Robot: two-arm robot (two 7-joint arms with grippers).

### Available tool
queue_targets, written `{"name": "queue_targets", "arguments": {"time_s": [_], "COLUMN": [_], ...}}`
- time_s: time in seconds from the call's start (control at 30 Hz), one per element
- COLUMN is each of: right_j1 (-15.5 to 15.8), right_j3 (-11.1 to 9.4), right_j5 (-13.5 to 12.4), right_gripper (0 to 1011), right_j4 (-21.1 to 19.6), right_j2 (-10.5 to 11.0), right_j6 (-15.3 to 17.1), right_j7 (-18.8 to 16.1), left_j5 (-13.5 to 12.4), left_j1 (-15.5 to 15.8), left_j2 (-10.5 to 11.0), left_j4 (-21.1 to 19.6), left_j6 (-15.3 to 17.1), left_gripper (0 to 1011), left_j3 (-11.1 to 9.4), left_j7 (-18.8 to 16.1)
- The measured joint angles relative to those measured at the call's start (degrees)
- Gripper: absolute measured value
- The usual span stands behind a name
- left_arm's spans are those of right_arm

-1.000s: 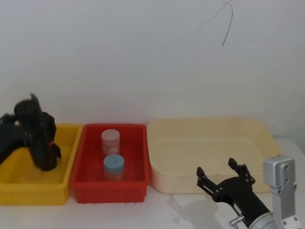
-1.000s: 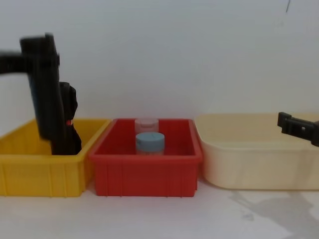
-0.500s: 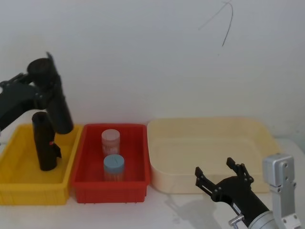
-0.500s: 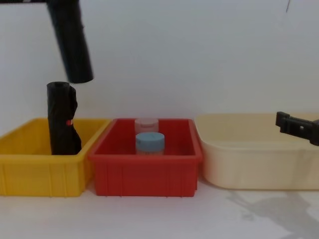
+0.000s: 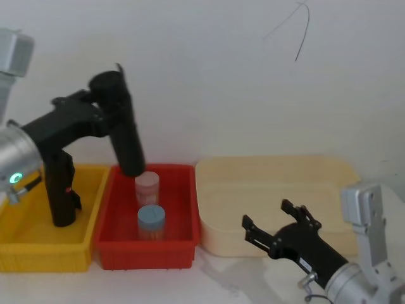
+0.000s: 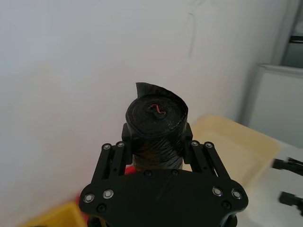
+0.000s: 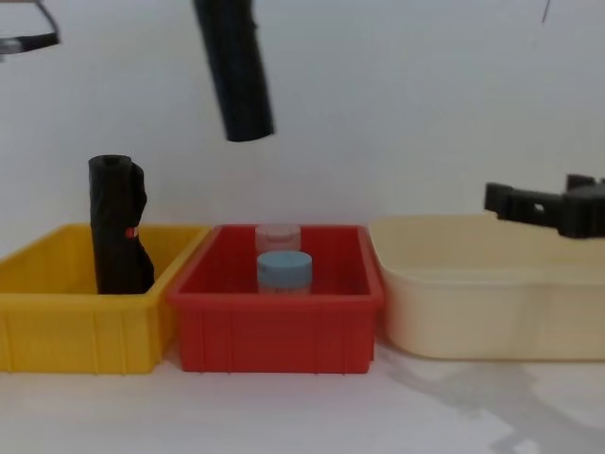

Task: Pick up the garbage bag with the one hand and transfer it to the other hand.

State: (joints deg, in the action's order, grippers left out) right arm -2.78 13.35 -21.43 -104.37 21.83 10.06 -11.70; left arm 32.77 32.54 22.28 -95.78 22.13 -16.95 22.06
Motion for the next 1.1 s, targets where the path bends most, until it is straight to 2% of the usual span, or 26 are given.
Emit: {"name": "queue_targets", "arguments": {"time_s": [0.27, 0.47, 0.77, 1.1], "right_j1": [-4.10, -6.97, -9.78, -11.25], "right_j3": [1.09, 2.36, 4.06, 5.76], "right_j5": [-3.39, -4.53, -4.66, -3.05], "right_gripper": [1000, 1000, 1000, 1000], "right_j4": [-2.01, -2.55, -1.85, 0.23], "right_j2": [1.06, 1.42, 1.67, 2.60], "right_j6": [6.85, 10.10, 10.92, 9.07], "right_j7": [-3.80, -5.41, -6.73, -7.23], "left_j5": [1.04, 1.61, 2.22, 2.60], "left_j1": [3.82, 6.65, 9.05, 10.42], "left_j2": [-1.54, -2.59, -3.29, -3.77], "left_j4": [3.23, 5.71, 7.51, 8.48], "left_j6": [1.89, 3.10, 4.48, 5.32], "left_gripper": [547, 547, 547, 547], "left_j3": [-3.98, -7.08, -9.92, -11.60], "left_j7": [3.96, 6.97, 9.55, 11.05]}}
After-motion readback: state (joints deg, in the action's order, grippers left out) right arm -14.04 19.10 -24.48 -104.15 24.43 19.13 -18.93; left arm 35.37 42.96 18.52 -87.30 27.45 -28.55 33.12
